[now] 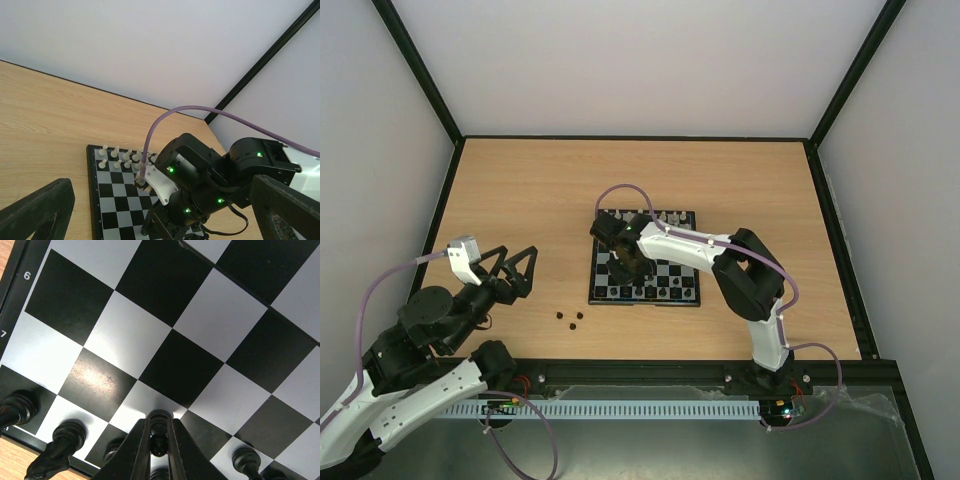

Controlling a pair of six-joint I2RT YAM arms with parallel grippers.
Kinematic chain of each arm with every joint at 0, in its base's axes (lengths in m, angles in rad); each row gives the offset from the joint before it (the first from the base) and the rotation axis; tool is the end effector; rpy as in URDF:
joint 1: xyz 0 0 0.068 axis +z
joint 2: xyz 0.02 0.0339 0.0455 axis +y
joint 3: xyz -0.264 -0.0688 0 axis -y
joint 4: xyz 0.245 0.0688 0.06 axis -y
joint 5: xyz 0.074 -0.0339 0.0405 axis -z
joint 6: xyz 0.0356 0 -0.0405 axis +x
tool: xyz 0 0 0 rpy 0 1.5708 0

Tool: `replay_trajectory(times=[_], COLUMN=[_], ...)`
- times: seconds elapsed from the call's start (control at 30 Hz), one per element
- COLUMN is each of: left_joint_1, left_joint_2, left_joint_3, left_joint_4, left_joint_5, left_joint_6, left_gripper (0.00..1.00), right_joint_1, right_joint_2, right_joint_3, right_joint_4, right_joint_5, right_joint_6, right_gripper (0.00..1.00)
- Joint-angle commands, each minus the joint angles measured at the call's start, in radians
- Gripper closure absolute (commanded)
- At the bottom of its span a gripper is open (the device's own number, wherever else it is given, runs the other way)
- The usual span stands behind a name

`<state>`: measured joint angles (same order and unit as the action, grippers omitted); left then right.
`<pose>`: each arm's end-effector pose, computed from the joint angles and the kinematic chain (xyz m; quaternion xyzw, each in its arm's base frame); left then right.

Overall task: Set up the chess pieces on the board
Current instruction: Move the chess piece to the chessboard.

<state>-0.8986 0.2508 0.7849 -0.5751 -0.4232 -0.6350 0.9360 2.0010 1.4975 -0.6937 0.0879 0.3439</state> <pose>0.0432 -0.0308 0.3510 -0.0515 0.7184 -0.3606 0.5927 0.2478 0.3312 0.1859 -0.2786 0.9413 0.0762 0.1746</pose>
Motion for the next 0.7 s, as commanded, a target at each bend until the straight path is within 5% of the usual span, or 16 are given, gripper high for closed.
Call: replay_trajectory(times=[0.0, 0.67], left_joint_1=[-0.006, -0.005], left_joint_2=[0.008, 0.036], left_joint_3=[0.009, 0.009], left_joint_4=[0.003, 0.002], left_joint_5=[-0.014, -0.012], left_joint_6=[0.006, 0.006], left_gripper=[0.01, 0.01], right_joint_1=[-0.002, -0.009], right_joint_2=[0.001, -0.063], right_joint_3=[0.001, -0.081], right_joint_4=[-0.028, -0.016], right_joint_5=[0.006, 0.036], right_joint_6=[0.0, 0.018], right_gripper=[0.89, 0.9])
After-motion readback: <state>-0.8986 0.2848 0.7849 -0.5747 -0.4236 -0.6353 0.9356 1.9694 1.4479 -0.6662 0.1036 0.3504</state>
